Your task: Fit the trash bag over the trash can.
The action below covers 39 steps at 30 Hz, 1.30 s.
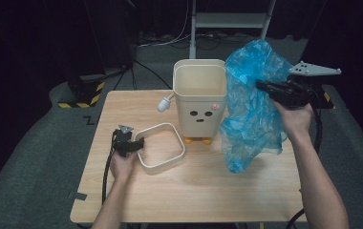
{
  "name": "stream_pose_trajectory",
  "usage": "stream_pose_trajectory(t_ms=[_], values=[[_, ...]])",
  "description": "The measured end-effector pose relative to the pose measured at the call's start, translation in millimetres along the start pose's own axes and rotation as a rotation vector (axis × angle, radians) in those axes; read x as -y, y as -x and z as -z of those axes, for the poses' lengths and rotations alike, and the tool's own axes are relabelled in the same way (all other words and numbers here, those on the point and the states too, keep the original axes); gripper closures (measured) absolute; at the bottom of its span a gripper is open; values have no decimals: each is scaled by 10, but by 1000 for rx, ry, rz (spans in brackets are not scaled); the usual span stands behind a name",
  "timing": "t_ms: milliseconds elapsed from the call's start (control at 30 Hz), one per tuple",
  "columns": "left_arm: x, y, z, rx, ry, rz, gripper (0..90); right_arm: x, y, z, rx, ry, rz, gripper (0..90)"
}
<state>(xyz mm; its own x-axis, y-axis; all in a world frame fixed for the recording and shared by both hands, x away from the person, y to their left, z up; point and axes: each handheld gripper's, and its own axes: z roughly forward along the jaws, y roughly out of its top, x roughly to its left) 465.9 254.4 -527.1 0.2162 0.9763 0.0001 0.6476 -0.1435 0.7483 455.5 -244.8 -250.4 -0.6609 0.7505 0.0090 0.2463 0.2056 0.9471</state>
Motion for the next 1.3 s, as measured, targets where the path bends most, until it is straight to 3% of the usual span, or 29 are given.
stream_pose_trajectory(t_ms=[267, 367, 500, 700, 933, 1167, 1300], values=[[-2, 0, -3, 4, -3, -8, 317, -145, -167, -206, -60, -23, 33, 891], [-9, -20, -18, -7, -19, 15, 214, -196, -223, -289, -74, -44, 60, 891], [-17, -15, -26, -3, -26, -1, 174, -226, -271, -361, -90, -47, 63, 891], [-44, -32, -1, 17, -53, 20, 185, -224, -274, -474, -110, -58, 48, 891], [-122, -160, 128, 107, -38, 101, 191, -249, -302, -595, -131, -81, 43, 891], [-384, -173, 363, 206, 13, 94, 209, -301, -395, -720, -143, -114, 69, 891], [-513, -149, 428, 231, 23, 80, 211, -307, -418, -762, -159, -121, 61, 890]])
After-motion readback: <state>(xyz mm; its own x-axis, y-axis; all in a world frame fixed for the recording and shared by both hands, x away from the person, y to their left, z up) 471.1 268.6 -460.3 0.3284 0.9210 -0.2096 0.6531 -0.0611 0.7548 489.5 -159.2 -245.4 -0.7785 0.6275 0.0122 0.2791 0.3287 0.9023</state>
